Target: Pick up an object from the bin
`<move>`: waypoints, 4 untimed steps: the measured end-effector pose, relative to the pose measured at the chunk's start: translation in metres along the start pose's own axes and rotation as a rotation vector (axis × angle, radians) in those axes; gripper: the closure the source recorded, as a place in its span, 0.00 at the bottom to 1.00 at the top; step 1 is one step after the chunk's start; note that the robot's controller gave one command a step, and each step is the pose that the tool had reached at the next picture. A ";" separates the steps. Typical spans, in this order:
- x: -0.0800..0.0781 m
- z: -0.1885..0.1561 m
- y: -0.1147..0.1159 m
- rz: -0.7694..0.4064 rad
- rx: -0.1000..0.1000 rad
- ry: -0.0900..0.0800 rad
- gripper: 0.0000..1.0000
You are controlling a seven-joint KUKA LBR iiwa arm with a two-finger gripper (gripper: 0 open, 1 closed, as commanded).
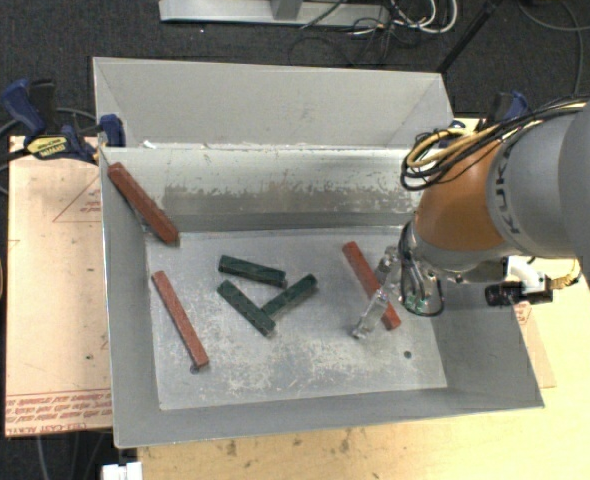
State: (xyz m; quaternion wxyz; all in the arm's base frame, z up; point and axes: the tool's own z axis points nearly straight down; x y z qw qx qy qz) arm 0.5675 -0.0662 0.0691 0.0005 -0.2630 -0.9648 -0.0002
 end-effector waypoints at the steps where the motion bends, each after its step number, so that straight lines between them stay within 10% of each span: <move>1: -0.023 -0.001 -0.008 0.511 -0.001 -0.003 0.00; 2: -0.023 -0.002 -0.008 0.509 -0.001 -0.002 1.00; 4: -0.026 -0.108 -0.007 0.502 -0.005 -0.008 1.00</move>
Offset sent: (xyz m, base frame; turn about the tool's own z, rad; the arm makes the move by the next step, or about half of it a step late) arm 0.0147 -0.0187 0.0009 0.5134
